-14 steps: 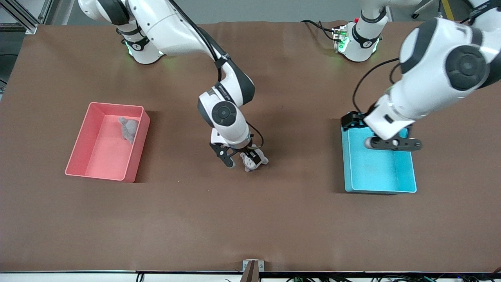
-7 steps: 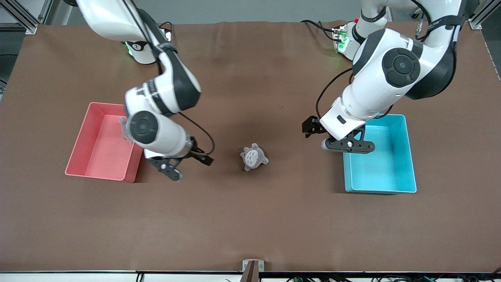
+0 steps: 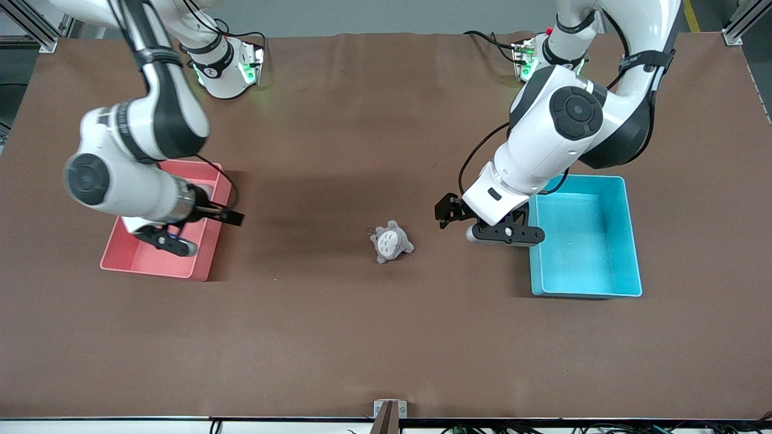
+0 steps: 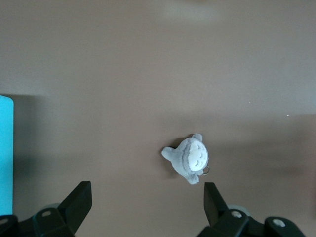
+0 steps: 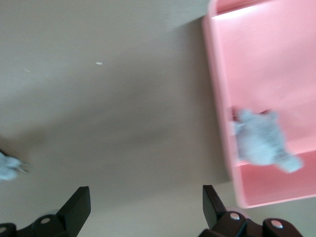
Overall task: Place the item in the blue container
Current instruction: 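Return the right gripper to the pink box while the left gripper reaches the Totoro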
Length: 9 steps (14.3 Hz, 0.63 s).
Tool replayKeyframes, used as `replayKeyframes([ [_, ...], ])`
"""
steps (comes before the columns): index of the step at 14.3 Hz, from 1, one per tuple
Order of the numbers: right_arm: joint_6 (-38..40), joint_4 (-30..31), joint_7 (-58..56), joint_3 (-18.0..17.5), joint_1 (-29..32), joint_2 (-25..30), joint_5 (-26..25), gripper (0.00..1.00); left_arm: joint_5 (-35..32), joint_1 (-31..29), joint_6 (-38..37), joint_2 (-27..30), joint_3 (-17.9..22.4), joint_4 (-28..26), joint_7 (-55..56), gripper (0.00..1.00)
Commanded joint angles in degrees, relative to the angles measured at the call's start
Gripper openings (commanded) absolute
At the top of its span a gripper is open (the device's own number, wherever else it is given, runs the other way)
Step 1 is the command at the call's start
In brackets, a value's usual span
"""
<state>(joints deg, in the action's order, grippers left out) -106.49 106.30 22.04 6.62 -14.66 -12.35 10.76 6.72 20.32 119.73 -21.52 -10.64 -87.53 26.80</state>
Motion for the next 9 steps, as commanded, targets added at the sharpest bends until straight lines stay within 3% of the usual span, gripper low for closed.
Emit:
replayKeyframes([
  [1, -3.1, 9.1, -10.1, -1.3, 5.0, 5.5, -0.7, 1.00, 0.6, 0.8, 0.8, -1.7, 0.4, -1.9, -0.3, 1.00],
  [4, -4.3, 11.6, -18.9, -1.3, 9.2, 5.1, -0.7, 1.00, 0.3, 3.2, 2.3, -5.0, 0.5, -1.9, 0.4, 1.00],
  [9, -17.3, 19.8, -35.0, -1.5, 15.4, 2.2, 0.0, 1.00, 0.4, 5.2, 12.7, -12.0, 0.4, -1.9, 0.7, 1.00],
])
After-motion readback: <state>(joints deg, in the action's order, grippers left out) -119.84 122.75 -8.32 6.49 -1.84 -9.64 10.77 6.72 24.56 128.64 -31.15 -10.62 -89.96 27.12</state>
